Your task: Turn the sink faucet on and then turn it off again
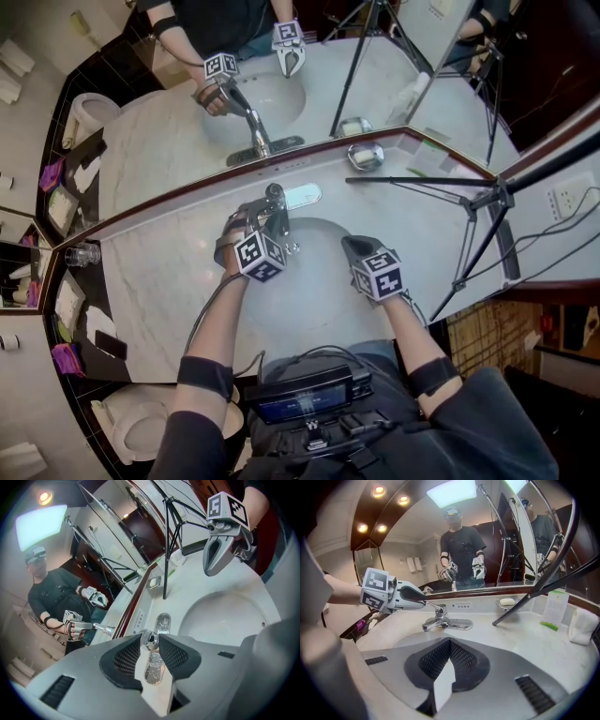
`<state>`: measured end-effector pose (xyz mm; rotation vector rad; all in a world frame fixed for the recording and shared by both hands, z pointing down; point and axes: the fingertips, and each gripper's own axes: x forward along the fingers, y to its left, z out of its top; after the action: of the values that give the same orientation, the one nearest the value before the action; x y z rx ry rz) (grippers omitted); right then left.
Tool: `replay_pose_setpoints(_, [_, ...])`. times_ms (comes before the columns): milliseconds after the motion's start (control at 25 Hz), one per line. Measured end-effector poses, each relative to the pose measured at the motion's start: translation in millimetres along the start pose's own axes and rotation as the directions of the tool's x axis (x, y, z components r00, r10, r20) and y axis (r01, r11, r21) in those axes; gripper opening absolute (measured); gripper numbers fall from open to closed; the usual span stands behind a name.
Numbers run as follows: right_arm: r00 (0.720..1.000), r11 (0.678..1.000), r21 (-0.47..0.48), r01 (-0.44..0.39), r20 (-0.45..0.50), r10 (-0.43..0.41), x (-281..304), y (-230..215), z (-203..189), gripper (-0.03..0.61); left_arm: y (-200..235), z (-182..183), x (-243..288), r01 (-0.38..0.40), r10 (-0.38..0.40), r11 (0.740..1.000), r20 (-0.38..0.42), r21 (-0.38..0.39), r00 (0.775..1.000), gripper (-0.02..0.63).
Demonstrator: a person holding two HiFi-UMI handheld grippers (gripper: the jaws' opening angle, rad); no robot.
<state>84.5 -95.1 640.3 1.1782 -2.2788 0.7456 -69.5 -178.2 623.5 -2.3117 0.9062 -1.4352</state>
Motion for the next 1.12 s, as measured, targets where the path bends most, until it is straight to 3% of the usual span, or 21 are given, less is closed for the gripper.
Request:
replay_pose_setpoints(160, [1.0, 1.0, -0.011, -0.012, 0.008, 0.012, 1, 8, 3, 0.02, -3, -3, -20, -0.022, 0.022, 0.999, 0.015, -0.047, 1.0, 0.071])
replay_pose_setpoints(280, [1.0, 1.0, -0.022, -0.021, 0.015, 0.022, 1, 14, 7, 0.02, -2, -5, -38, -0.038, 0.045, 0.987, 0.041, -0.154, 0.998, 0.006])
replay_pose_setpoints(400, [0.999, 0.999, -0.034, -0.027, 0.023, 0.028, 1, 18, 12, 0.02, -4, -7, -56, -0.034, 0.06, 0.955, 0.08, -0.296, 0.995, 0.006])
replay_pose_setpoints(480, [0.999, 0.999, -0.043, -0.029, 0.028, 0.03, 0, 20, 15, 0.019, -5, -8, -70, -0.018, 0.073, 0.908, 0.115, -0.418, 0.991, 0.005])
replay_pose_setpoints(560, [0.999, 0.998, -0.05, -0.03, 0.032, 0.032, -2, 21, 18, 0.019, -2, -10, -84, 0.008, 0.095, 0.832, 0.157, -0.555, 0.983, 0.005])
replay_pose_setpoints(720, [0.998, 0.997, -0.062, -0.036, 0.041, 0.039, -4, 27, 23, 0.02, 4, -34, -109, 0.042, 0.181, 0.618, 0.194, -0.785, 0.964, 0.005])
replay_pose_setpoints(760, [0.998, 0.997, -0.063, -0.038, 0.043, 0.041, -5, 28, 24, 0.018, 3, -42, -114, 0.044, 0.203, 0.571, 0.193, -0.82, 0.96, 0.005])
replay_pose_setpoints(800, [0.998, 0.997, -0.064, -0.04, 0.044, 0.043, -5, 29, 25, 0.02, 1, -47, -118, 0.044, 0.219, 0.539, 0.191, -0.841, 0.957, 0.005])
replay_pose_setpoints(880, [0.998, 0.997, -0.067, -0.042, 0.046, 0.045, -6, 31, 26, 0.02, -4, -56, -126, 0.034, 0.232, 0.516, 0.178, -0.856, 0.956, 0.005])
replay_pose_setpoints(1120, [0.997, 0.996, -0.074, -0.052, 0.048, 0.055, -6, 37, 25, 0.02, -13, -70, -137, 0.004, 0.241, 0.494, 0.142, -0.87, 0.96, 0.003])
